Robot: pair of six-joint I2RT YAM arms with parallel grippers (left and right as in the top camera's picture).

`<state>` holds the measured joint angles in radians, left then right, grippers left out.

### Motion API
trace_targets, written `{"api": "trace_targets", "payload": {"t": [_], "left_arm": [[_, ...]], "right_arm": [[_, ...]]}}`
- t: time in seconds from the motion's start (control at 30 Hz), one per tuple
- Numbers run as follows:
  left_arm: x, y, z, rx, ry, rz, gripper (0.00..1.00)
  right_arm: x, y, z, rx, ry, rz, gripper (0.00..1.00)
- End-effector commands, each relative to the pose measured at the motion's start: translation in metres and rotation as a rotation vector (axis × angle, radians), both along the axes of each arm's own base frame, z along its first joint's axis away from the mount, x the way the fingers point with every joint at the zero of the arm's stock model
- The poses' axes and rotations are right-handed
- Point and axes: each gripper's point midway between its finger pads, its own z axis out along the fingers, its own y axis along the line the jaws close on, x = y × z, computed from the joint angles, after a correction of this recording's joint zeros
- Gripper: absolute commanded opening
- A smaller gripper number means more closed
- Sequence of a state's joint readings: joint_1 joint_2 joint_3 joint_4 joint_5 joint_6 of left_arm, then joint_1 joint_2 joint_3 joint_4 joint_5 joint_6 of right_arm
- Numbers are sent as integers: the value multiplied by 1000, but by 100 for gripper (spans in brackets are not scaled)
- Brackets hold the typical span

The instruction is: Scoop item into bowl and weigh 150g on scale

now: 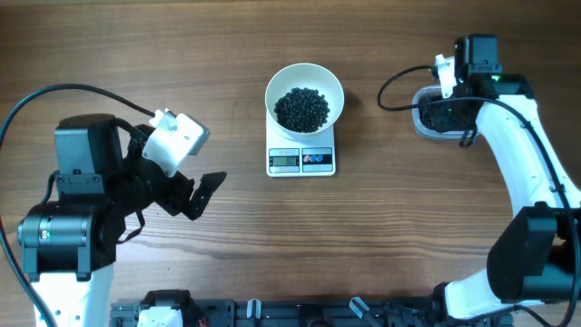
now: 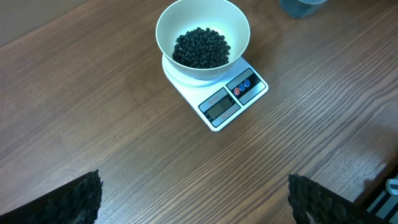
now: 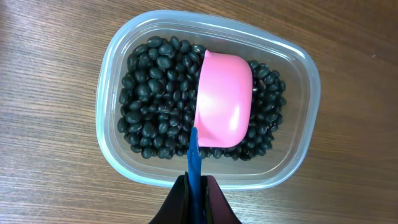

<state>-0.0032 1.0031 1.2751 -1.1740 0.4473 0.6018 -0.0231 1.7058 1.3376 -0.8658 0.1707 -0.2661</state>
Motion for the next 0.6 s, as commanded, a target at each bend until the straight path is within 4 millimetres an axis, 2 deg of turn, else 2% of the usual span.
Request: {"api": "trace_targets", "payload": {"t": [0.0, 0.4, 0.57], "left_arm": [[1, -1, 7, -4, -25, -19, 100], [1, -1, 7, -4, -25, -19, 100], [1, -1, 7, -4, -25, -19, 100]], "right_arm": [[-3, 13, -13, 170, 28, -20, 4], [-6, -4, -5, 368, 9, -94, 4], [-13, -8, -2, 485, 16, -130, 4]]}}
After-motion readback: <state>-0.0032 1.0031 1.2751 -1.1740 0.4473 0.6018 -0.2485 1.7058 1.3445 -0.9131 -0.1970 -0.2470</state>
